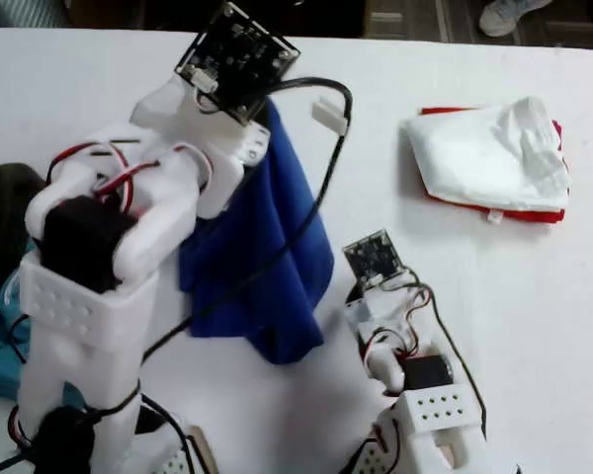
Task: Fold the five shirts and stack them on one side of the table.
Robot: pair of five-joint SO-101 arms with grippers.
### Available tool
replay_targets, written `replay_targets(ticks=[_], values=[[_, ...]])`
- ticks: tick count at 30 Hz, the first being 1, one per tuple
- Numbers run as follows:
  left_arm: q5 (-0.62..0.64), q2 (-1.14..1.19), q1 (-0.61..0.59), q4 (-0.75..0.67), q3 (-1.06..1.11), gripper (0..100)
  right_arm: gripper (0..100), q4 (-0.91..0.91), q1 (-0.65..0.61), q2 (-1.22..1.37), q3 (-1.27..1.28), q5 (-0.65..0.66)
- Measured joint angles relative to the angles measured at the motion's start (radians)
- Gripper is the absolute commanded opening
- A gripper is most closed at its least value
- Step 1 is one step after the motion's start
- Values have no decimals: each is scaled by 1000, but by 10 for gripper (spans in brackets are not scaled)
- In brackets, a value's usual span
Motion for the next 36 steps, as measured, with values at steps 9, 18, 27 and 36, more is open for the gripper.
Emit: replay_targets(ticks=[9,18,27,36], values=[[0,0,-235,-37,20,25,241,0,0,0,0,0],[0,-35,-442,-135,-84,25,241,0,0,0,0,0],[0,-124,-460,-140,-252,25,241,0,0,0,0,0],[0,-215,-459,-141,-302,25,241,0,0,0,0,0]])
